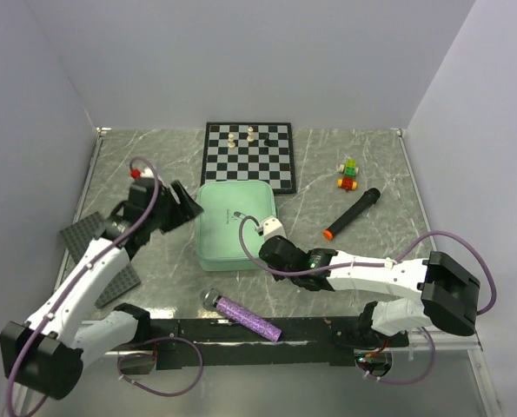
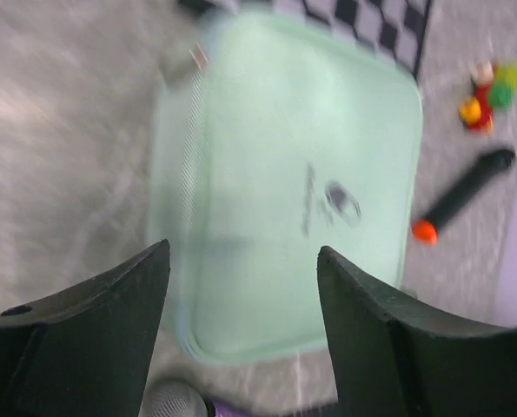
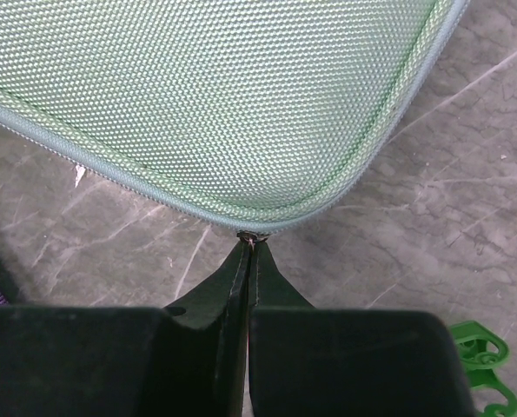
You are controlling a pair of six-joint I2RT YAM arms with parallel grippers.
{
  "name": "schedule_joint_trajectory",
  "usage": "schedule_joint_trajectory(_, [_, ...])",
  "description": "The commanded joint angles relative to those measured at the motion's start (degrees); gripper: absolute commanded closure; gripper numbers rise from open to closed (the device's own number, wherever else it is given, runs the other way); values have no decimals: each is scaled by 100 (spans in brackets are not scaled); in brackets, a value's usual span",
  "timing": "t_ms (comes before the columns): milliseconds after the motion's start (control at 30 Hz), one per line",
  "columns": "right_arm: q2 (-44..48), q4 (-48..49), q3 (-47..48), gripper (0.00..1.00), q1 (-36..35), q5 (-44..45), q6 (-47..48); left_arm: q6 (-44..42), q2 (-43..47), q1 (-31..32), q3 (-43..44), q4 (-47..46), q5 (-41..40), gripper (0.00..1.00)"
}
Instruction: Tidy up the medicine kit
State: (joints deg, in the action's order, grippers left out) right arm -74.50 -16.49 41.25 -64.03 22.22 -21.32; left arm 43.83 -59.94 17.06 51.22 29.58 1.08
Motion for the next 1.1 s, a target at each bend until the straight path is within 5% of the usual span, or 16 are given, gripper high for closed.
schedule_joint_trajectory(0, [-108, 58, 260, 100, -31, 46, 137, 916, 193, 605, -744, -101, -73, 27])
schedule_joint_trajectory(300, [-171, -108, 331, 100, -4, 221, 347, 829, -245, 860, -1536, -761, 314, 38])
schedule_joint_trajectory(367, [-13, -118, 269, 100, 13, 300, 540, 680, -517, 852, -1519, -743, 252, 53])
schedule_joint_trajectory(500, [347, -91, 102, 100, 267, 292, 997, 451, -913, 852, -1422, -560, -37, 99])
schedule_joint_trajectory(800, [570, 23, 84, 100, 1585, -191, 682, 3, -1046, 667, -1141, -251, -328, 99])
schedule_joint_trajectory(1067, [-214, 506, 568, 100, 1833, -367, 717, -296, -993, 632, -992, -111, -398, 99])
